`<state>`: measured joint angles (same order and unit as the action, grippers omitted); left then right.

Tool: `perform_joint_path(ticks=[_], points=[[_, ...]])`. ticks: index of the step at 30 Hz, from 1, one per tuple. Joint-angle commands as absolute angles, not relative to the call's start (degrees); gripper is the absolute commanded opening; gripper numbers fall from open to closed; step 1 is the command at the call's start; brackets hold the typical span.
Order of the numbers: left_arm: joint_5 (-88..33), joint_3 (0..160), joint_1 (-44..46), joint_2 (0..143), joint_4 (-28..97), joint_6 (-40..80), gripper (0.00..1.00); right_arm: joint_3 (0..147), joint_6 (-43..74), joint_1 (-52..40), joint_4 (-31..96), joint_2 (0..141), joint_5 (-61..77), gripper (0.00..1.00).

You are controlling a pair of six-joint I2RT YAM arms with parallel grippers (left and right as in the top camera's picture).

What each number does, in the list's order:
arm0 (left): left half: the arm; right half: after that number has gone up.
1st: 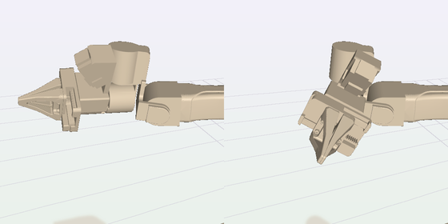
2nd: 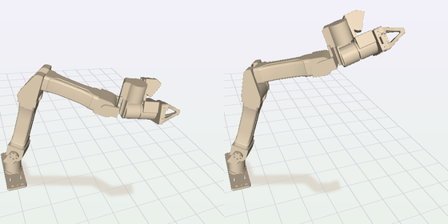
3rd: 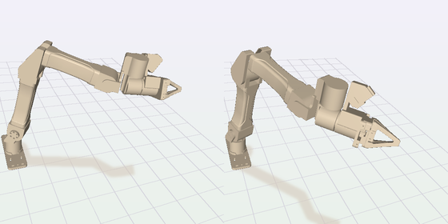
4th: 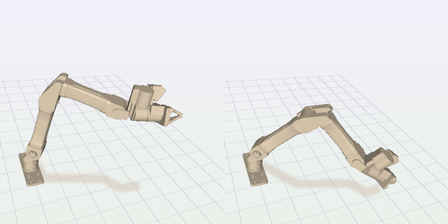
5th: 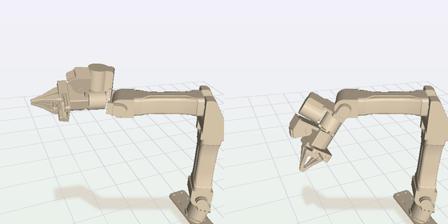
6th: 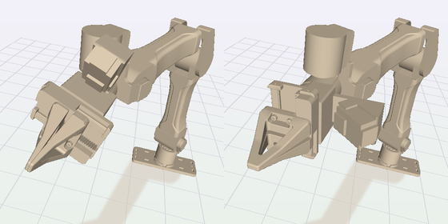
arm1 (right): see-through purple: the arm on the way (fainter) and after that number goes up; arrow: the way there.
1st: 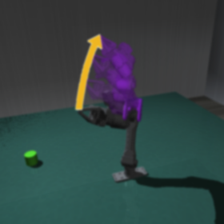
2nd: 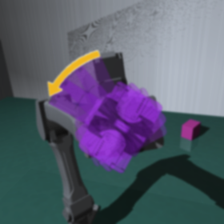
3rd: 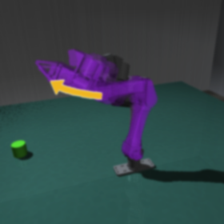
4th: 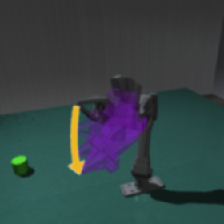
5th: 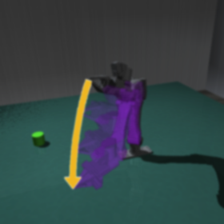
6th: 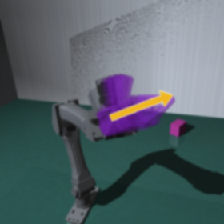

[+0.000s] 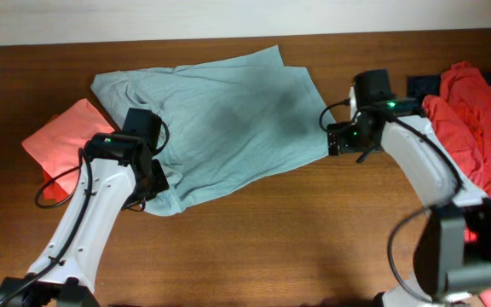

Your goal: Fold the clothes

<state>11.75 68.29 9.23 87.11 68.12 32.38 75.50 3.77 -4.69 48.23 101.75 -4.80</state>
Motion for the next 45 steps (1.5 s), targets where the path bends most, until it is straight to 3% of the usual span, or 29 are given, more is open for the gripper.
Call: perform_joint_path(ticks=[1, 9, 11, 15, 16, 17, 22, 31, 37, 42, 43, 44, 45], points=[[11.4, 67.53, 9.26, 87.42, 68.16, 32.95, 0.0, 75.05, 3.49, -4.43, 44.6, 106.69, -3.38, 1.0], [11.44, 67.53, 9.26, 87.42, 68.01, 32.95, 0.0, 75.05, 3.51, -4.47, 36.91, 115.52, 0.95, 0.95], [11.46, 67.53, 9.26, 87.42, 68.03, 32.95, 0.0, 75.05, 3.49, -4.47, 36.1, 116.49, 1.3, 0.89], [11.57, 67.53, 9.26, 87.42, 67.94, 32.95, 0.0, 75.05, 3.49, -4.47, 36.12, 116.75, 1.72, 0.34], [11.57, 67.53, 9.26, 87.42, 67.92, 32.95, 0.0, 75.05, 3.49, -4.4, 36.71, 116.73, 1.15, 0.11], [11.57, 67.53, 9.26, 87.42, 67.94, 32.95, 0.0, 75.05, 3.53, -4.25, 37.6, 116.73, -0.38, 0.04], [11.4, 67.53, 9.26, 87.42, 68.05, 32.95, 0.0, 75.07, 11.9, -0.16, 47.81, 116.62, -12.86, 0.04], [8.29, 67.35, 9.26, 87.42, 76.36, 32.93, 0.01, 75.05, 17.45, 11.77, 61.41, 116.62, -13.8, 0.04], [7.64, 65.08, 9.26, 87.42, 83.26, 32.91, 0.02, 75.05, 17.45, 12.16, 61.98, 116.62, -13.78, 0.04], [7.29, 62.19, 9.26, 87.42, 84.58, 31.18, 0.3, 75.05, 17.43, 11.99, 61.78, 116.62, -13.78, 0.04], [7.27, 62.06, 9.26, 87.42, 83.94, 31.2, 0.38, 75.05, 17.43, 11.99, 61.78, 116.62, -13.78, 0.04], [7.18, 62.06, 9.26, 87.42, 82.87, 31.22, 0.56, 75.05, 17.43, 11.97, 61.78, 116.62, -13.78, 0.04], [7.05, 62.06, 9.26, 87.42, 82.3, 31.22, 0.65, 75.05, 17.43, 11.99, 61.78, 116.62, -13.78, 0.04]])
